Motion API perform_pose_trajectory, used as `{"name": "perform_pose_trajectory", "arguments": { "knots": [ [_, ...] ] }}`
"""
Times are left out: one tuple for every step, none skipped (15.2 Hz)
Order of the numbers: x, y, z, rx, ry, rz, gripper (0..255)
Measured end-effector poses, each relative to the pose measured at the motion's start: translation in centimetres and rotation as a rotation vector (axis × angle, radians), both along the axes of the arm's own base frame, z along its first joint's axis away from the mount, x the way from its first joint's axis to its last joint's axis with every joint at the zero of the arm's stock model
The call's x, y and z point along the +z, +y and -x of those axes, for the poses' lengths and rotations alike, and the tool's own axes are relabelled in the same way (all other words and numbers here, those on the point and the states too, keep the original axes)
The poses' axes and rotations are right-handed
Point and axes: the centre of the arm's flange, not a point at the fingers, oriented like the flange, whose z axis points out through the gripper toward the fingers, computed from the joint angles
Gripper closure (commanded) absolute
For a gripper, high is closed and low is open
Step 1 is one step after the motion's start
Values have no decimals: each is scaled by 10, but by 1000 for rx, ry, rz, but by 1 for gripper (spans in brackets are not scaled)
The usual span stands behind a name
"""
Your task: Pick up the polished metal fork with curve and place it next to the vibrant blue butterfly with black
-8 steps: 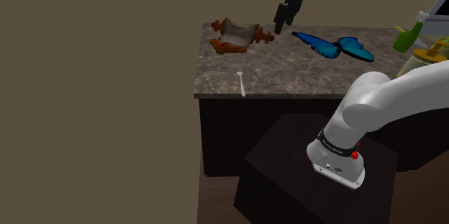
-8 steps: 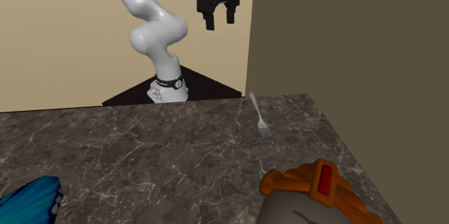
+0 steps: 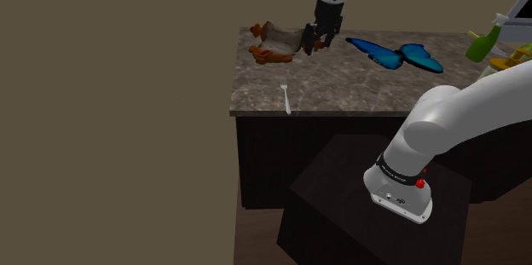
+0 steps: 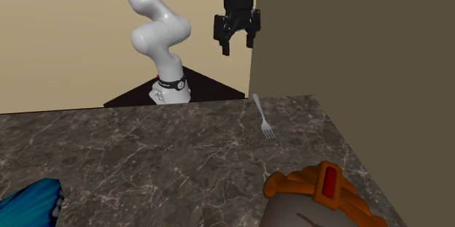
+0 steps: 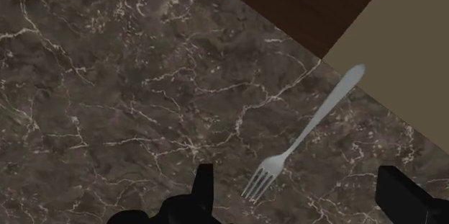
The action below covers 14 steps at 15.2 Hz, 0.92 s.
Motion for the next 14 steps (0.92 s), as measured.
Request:
{"name": "perform_pose_trajectory", "arguments": {
  "knots": [
    [-12,1,-8,-39,0,-5,0],
    [-25,3,-17,-78,-1,-10,0],
    [-32,4,-22,-118,-2,-15,0],
    [-42,4,-31,-158,-2,-21,0],
    [-51,5,-39,-196,-3,-25,0],
    [-62,3,-47,-236,-4,-30,0],
    [-73,3,-56,-275,-4,-35,0],
    [-85,2,-64,-315,-5,-40,0],
    [-97,-2,-71,-355,-5,-45,0],
    [-109,-5,-80,-394,-6,-50,0],
    [-120,-4,-89,-433,-7,-55,0],
    [-129,-7,-96,-472,-7,-60,0],
    [-141,-9,-103,-511,-8,-65,0],
    [-151,-11,-110,-551,-8,-70,0]
  ]
}}
